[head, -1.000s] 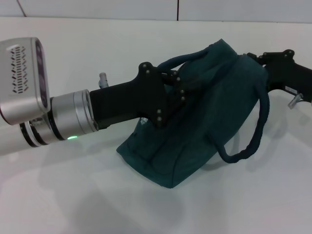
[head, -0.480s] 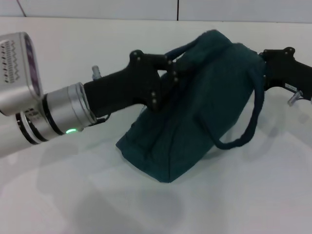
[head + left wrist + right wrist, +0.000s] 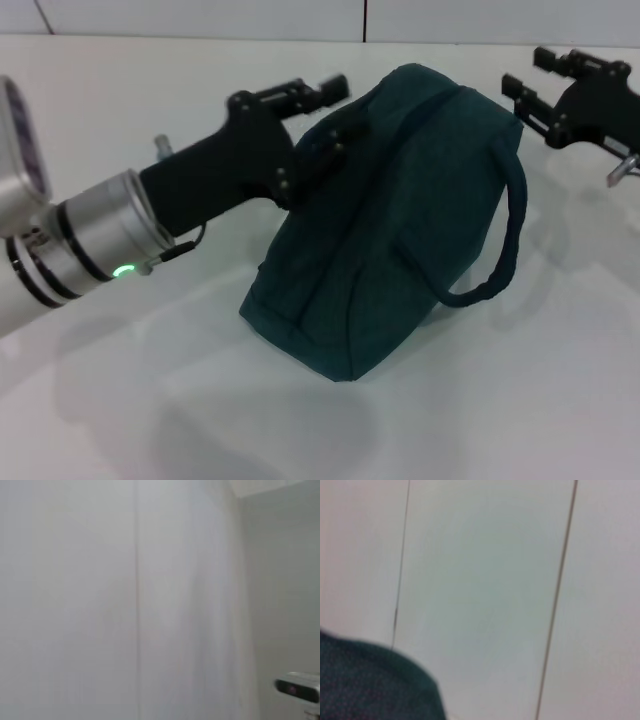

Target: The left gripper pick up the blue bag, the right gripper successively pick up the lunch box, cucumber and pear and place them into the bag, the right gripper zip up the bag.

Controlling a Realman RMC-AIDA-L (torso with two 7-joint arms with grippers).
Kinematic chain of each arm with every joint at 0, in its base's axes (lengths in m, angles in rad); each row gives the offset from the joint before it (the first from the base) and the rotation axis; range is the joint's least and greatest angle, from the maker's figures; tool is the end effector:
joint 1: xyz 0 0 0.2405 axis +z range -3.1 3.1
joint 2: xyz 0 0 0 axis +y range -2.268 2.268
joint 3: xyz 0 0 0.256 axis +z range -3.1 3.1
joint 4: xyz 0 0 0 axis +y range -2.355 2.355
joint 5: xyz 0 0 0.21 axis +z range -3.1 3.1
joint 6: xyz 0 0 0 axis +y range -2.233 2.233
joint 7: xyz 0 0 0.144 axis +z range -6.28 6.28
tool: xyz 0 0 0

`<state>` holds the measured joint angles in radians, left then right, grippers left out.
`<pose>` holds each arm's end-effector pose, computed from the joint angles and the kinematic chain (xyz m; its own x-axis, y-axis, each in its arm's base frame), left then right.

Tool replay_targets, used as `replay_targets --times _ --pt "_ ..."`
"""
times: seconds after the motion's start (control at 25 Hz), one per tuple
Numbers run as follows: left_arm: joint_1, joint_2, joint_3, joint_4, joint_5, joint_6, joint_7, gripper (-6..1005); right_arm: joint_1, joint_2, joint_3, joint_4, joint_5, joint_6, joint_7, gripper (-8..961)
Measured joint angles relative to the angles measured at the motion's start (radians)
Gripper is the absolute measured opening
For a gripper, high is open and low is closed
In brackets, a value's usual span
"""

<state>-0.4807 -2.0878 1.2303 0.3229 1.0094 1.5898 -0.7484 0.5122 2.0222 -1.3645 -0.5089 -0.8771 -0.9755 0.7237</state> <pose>-0.2208 0.3083 -0.0308 0.5511 -0.1022 0.8281 0.3244 -0.8882 -0.3255 0.2438 0.3925 -0.0081 0.8263 0.0649 -0.5595 -0.3812 -0.6668 -0.6404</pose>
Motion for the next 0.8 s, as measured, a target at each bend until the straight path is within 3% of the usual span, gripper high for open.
replay_targets --times 0.2,0.24,0.36,0.56,0.68,0.8 --pt "0.053 0.000 0.000 -0.001 -0.128 0.029 -0.002 442 -0.036 -0.007 0.000 -0.048 0.050 -0.121 0.008 434" --pt "0.064 0.000 0.001 -0.001 -0.157 0.040 -0.002 480 -0.043 -0.016 -0.004 -0.068 0.026 -0.232 0.033 471" --pt "0.085 0.002 0.001 -0.002 -0.195 0.062 -0.002 595 -0.045 -0.031 -0.005 -0.090 -0.027 -0.339 0.075 583" --pt "0.120 0.009 0.002 -0.002 -0.189 0.066 0.003 726 -0.035 -0.074 -0.001 -0.128 -0.150 -0.570 0.194 619" --pt "0.139 0.009 0.001 0.000 -0.189 0.067 0.008 781 -0.032 -0.074 0.000 -0.125 -0.155 -0.598 0.210 619" --pt "0.147 0.008 0.003 -0.003 -0.189 0.067 0.019 836 -0.032 -0.058 0.001 -0.122 -0.180 -0.592 0.207 619"
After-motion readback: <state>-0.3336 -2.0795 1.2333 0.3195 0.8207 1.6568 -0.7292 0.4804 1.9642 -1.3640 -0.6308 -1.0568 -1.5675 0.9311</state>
